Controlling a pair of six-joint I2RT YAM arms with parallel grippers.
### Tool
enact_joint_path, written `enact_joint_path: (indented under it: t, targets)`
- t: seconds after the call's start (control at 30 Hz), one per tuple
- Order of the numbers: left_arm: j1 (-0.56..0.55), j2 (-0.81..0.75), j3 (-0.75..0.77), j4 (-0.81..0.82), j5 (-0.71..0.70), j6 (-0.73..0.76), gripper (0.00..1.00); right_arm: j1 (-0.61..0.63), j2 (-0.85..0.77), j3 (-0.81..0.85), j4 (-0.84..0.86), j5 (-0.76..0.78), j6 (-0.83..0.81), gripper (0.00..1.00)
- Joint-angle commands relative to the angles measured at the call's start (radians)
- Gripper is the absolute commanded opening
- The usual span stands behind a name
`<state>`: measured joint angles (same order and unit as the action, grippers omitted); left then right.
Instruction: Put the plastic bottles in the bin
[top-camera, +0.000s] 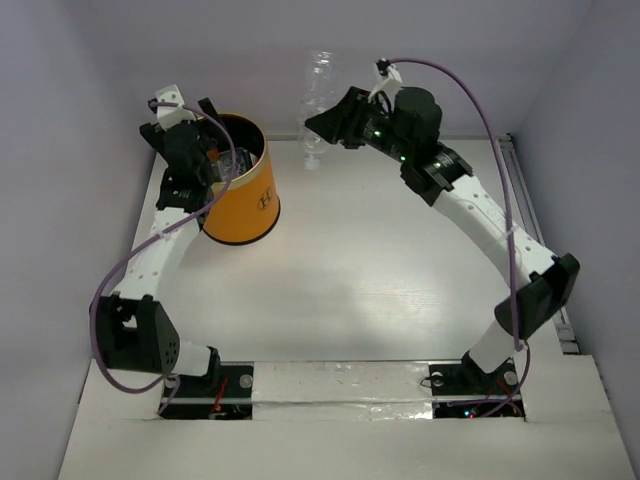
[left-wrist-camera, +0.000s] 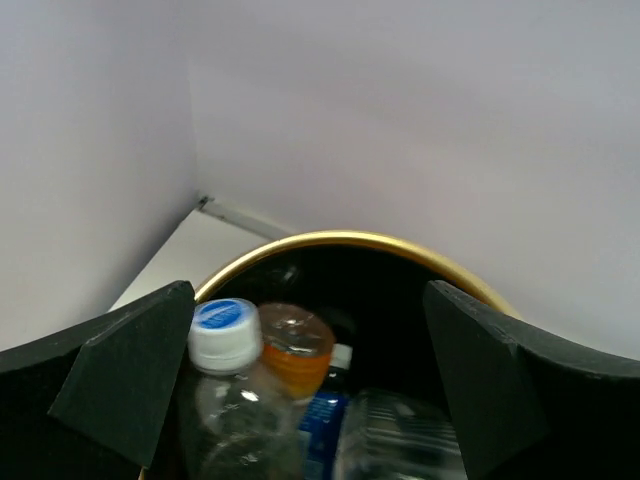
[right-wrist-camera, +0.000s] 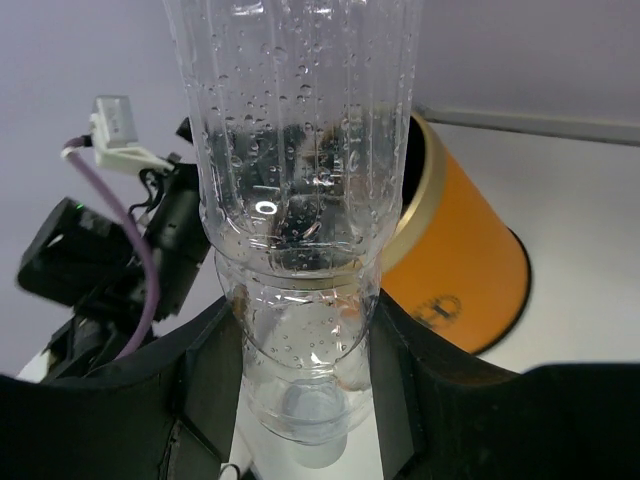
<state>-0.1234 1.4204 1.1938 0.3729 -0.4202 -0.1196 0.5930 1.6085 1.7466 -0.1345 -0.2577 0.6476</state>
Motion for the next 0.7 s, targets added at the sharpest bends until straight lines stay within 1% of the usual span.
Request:
enact_joint_path:
  t: [0.0, 0.1, 0.13, 0.17, 0.2, 0.27, 0.3, 0.37, 0.4, 0.43, 0.5, 0.53, 0.67]
  targets:
    - [-0.001, -0.115, 0.079, -0.063, 0.06, -0.08, 0.99, 0.056, 0.085, 0.135, 0.111, 0.032, 0.006, 0.4]
    - [-0.001, -0.164, 0.133, -0.135, 0.112, -0.124, 0.99, 0.097, 0.197, 0.263, 0.157, 0.054, 0.003, 0.4]
    - [-0.001, -0.175, 0.159, -0.153, 0.124, -0.162, 0.99, 0.097, 0.226, 0.298, 0.173, 0.058, 0.009, 0.4]
    - [-0.001, -0.187, 0.168, -0.17, 0.151, -0.184, 0.99, 0.111, 0.287, 0.373, 0.179, 0.057, 0.015, 0.4]
    - [-0.001, -0.21, 0.173, -0.196, 0.165, -0.204, 0.99, 0.125, 0.319, 0.41, 0.185, 0.057, 0.021, 0.4]
    - [-0.001, -0.238, 0.17, -0.221, 0.207, -0.273, 0.99, 0.143, 0.411, 0.476, 0.207, 0.09, 0.006, 0.41]
    - [-0.001, -0.264, 0.162, -0.239, 0.224, -0.297, 0.99, 0.157, 0.445, 0.548, 0.208, 0.112, -0.002, 0.41]
    - [-0.001, -0.293, 0.129, -0.255, 0.271, -0.357, 0.99, 0.157, 0.505, 0.62, 0.213, 0.17, -0.009, 0.43]
    - [-0.001, -0.319, 0.115, -0.276, 0.271, -0.357, 0.97, 0.166, 0.563, 0.649, 0.217, 0.188, -0.008, 0.43]
    - [-0.001, -0.331, 0.099, -0.293, 0.282, -0.38, 0.96, 0.175, 0.591, 0.713, 0.217, 0.213, -0.003, 0.45]
    - [-0.001, -0.362, 0.096, -0.333, 0.281, -0.384, 0.93, 0.189, 0.648, 0.781, 0.208, 0.228, -0.012, 0.45]
    - [-0.001, -0.371, 0.099, -0.371, 0.276, -0.384, 0.93, 0.215, 0.691, 0.822, 0.205, 0.251, -0.049, 0.46]
    - [-0.001, -0.429, 0.083, -0.439, 0.251, -0.402, 0.91, 0.28, 0.768, 0.85, 0.222, 0.316, -0.118, 0.48]
